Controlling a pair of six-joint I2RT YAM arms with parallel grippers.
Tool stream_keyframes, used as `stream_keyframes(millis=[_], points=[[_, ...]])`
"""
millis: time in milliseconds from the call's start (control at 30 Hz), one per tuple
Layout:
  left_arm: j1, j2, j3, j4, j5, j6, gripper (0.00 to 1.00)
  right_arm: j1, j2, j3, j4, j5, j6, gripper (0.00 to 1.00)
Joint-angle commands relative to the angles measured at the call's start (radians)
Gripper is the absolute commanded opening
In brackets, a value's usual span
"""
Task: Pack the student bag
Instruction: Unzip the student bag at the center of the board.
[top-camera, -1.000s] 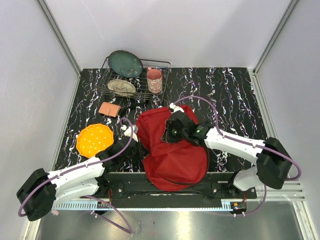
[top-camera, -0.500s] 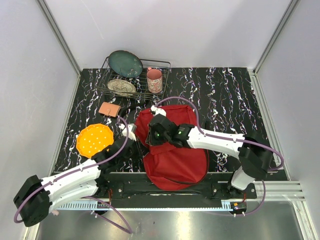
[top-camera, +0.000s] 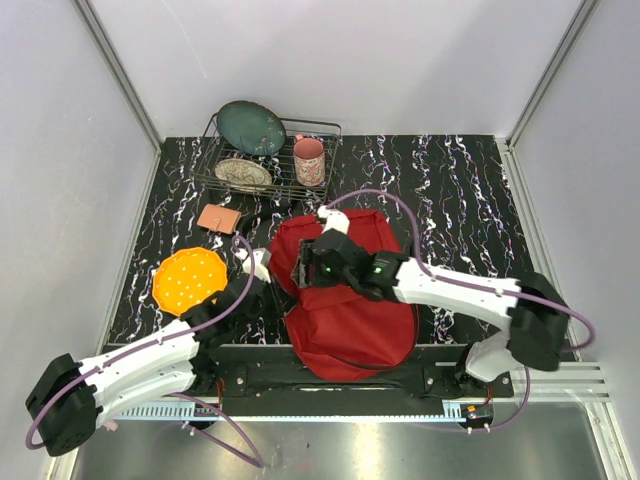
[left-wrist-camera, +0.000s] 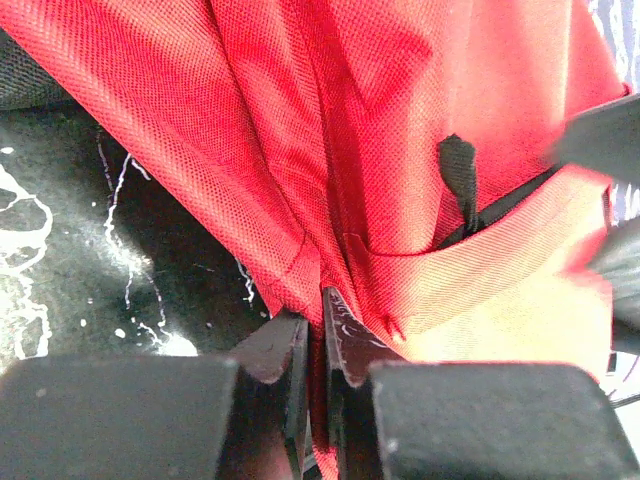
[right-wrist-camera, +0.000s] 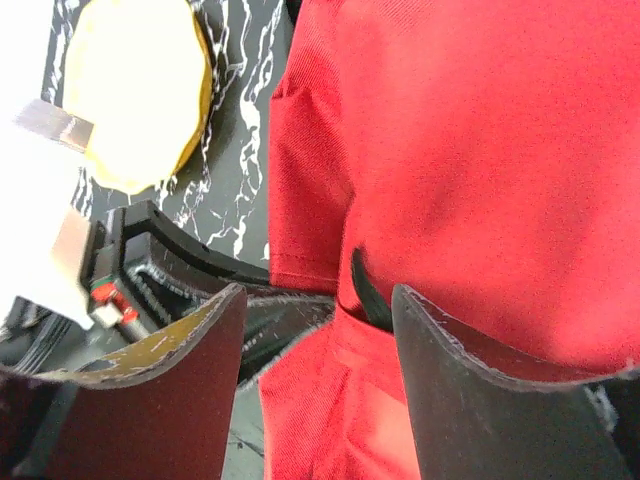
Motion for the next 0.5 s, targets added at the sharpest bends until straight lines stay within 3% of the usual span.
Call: stream_keyframes(millis=[0,133,167,300,367,467], points=[[-0.001,-0.007,0.051,0.015,-0.045,-0.002,0.16,-0.055,-0.208,-0.055,-0.068,0.175,-0.016,0.66],[-0.001,-0.052,0.083,-0.082,-0.111,-0.003,0.42,-0.204,-0.269,-0.105,-0.125,0.102,-0.013,0.67],[-0.001,-0.073,0.094,-0.143,-0.136,-0.005,0.62,-0.239,-0.268,-0.107,-0.138,0.091,-0.017,0.68],[-0.001,-0.193,0.160,-0.310,-0.257,0.007,0.92,-0.265,-0.233,-0.098,-0.164,0.065,-0.060,0.75],[0.001,-0.251,0.212,-0.396,-0.326,0.018,0.98,-0.268,-0.184,-0.079,-0.162,0.050,-0.063,0.76],[0.002,-0.282,0.293,-0.523,-0.427,0.026,0.99,-0.270,-0.110,-0.056,-0.170,0.034,-0.069,0.78]])
